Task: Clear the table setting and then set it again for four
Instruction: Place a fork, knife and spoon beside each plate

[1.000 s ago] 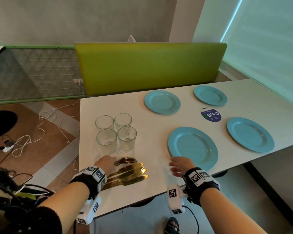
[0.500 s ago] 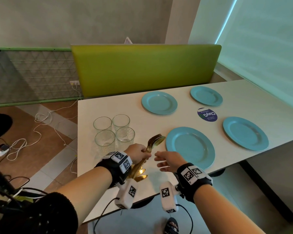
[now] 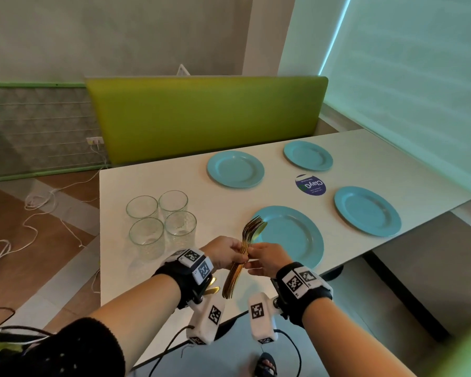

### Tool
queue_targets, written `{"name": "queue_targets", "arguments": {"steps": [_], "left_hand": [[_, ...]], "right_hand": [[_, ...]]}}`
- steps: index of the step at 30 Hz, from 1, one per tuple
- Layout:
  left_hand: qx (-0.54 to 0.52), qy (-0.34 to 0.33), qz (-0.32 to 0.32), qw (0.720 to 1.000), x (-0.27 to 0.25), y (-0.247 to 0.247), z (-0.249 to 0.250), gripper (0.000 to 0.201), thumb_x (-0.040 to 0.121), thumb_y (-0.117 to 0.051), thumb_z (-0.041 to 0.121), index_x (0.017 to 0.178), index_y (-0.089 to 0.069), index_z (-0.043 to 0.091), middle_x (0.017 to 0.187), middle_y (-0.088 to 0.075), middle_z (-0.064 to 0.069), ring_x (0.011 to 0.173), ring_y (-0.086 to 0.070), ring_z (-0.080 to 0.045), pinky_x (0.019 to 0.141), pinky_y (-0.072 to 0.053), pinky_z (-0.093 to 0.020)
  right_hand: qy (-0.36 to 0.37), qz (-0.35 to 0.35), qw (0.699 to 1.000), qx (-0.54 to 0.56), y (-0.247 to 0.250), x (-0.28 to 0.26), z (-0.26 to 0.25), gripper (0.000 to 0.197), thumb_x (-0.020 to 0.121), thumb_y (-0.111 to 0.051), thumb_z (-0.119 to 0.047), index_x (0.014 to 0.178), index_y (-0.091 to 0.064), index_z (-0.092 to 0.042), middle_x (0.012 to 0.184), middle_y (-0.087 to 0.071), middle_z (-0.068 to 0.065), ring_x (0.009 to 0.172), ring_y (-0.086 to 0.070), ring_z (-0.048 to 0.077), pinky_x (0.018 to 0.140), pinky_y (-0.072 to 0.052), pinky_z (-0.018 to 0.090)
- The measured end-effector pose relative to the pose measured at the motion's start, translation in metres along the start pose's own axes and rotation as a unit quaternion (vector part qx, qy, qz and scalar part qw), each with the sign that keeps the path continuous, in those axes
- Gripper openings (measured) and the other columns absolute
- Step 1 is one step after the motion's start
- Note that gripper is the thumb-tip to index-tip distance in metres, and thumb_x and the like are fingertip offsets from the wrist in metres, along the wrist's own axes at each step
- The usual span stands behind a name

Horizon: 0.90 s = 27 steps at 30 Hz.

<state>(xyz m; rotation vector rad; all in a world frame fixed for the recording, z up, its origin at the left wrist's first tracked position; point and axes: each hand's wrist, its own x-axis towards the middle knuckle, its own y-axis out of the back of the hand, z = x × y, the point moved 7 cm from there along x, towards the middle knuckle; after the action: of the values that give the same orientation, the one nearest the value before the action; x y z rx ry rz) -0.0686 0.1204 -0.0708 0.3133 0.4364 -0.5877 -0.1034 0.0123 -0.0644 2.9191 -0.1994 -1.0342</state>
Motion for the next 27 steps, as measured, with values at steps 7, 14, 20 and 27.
{"name": "queue_targets", "arguments": {"steps": [7,14,20,27], "left_hand": [[-0.039,-0.010,-0.003,0.999,0.022,-0.015,0.015,0.020,0.085,-0.060,-0.005,0.081,-0.062,0.015,0.077,-0.062,-0.007,0.069,-0.059,-0.018,0.068,-0.050,-0.027],[-0.098,-0.008,-0.004,0.995,0.049,-0.033,0.038,0.020,0.088,-0.055,-0.006,0.081,-0.060,0.012,0.075,-0.060,-0.006,0.065,-0.058,-0.015,0.064,-0.052,-0.023],[-0.091,0.007,0.005,0.996,0.090,-0.051,0.051,0.021,0.088,-0.056,-0.004,0.078,-0.060,0.014,0.073,-0.061,-0.005,0.065,-0.059,-0.015,0.069,-0.052,-0.024],[-0.107,0.033,0.026,0.993,0.144,-0.072,0.083,0.017,0.088,-0.058,-0.003,0.079,-0.058,0.012,0.073,-0.059,-0.005,0.063,-0.060,-0.012,0.069,-0.054,-0.024]], "right_hand": [[0.032,0.035,0.999,0.023,0.030,0.002,-0.012,0.004,0.095,-0.052,-0.006,0.091,-0.054,-0.007,0.073,-0.061,0.008,0.050,-0.058,0.015,0.044,-0.051,0.021],[0.050,0.024,0.998,0.020,0.064,0.021,-0.030,0.015,0.094,-0.053,-0.010,0.080,-0.057,-0.009,0.075,-0.063,0.008,0.064,-0.061,0.019,0.056,-0.052,0.026],[0.040,0.031,0.998,0.021,0.098,0.055,-0.034,0.006,0.094,-0.053,-0.007,0.090,-0.057,-0.006,0.072,-0.061,0.007,0.058,-0.058,0.016,0.045,-0.051,0.019],[0.011,0.091,0.995,0.036,0.177,0.101,-0.050,0.010,0.090,-0.058,-0.008,0.081,-0.060,-0.007,0.071,-0.061,0.008,0.059,-0.060,0.018,0.051,-0.053,0.024]]}}
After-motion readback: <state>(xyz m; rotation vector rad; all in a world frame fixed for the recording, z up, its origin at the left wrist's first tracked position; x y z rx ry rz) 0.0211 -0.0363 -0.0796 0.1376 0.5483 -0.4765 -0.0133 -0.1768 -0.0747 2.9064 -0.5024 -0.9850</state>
